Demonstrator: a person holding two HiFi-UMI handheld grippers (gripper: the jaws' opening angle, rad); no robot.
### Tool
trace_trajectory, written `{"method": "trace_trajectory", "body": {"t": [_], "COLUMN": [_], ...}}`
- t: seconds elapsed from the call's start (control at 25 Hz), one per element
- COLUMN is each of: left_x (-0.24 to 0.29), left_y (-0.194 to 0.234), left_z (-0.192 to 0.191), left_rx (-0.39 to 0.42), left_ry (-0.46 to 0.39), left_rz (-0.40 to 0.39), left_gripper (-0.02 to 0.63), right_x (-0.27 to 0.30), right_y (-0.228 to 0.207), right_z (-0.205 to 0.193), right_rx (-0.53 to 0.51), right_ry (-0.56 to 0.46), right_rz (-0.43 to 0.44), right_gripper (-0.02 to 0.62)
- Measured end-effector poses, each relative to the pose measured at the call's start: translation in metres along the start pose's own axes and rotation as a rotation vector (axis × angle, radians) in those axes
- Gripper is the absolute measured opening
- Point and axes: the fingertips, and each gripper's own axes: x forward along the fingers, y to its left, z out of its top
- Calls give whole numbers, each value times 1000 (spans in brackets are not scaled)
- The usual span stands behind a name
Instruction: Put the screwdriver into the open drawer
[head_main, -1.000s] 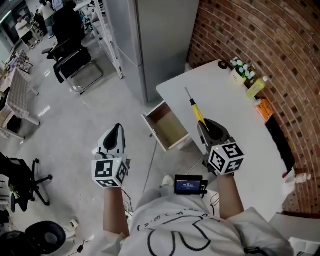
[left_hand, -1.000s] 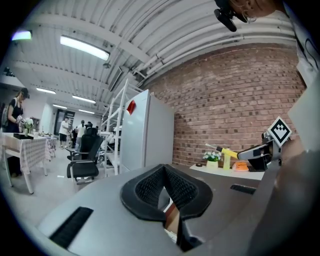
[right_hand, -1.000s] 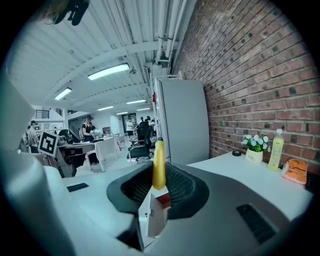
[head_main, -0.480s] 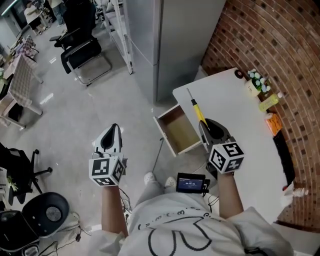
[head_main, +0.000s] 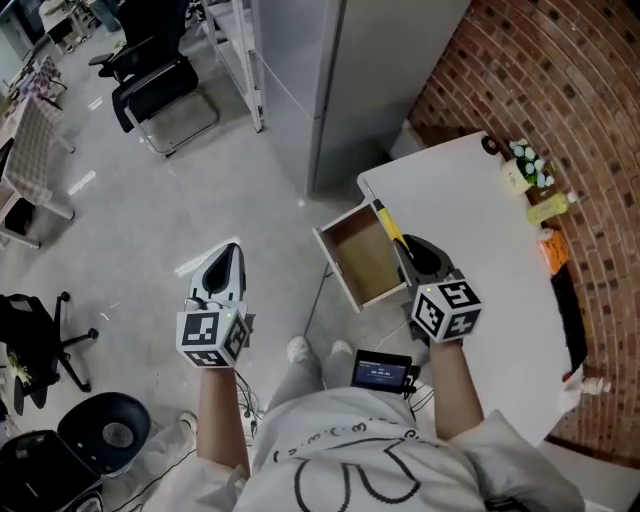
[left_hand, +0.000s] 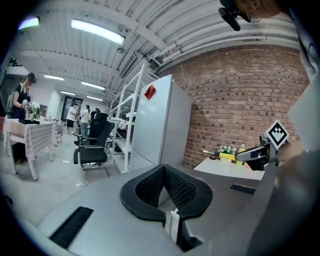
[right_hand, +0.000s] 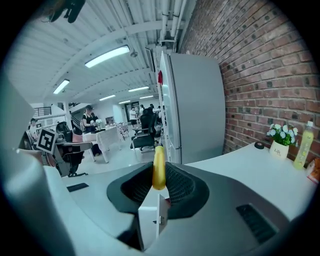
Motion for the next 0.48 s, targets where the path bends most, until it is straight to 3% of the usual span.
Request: {"method": "trace_trajectory", "body": {"t": [0.48], "left_x": [33], "left_y": [-3], "left_z": [-70], "left_rx": [-55], "left_ry": [133], "left_rz": [13], "left_gripper": [12], "right_x": [57], "right_y": [-17], "right_z": [-78], "right_rx": [28], "right_ry": [183], "right_rz": [77], "right_gripper": [72]}}
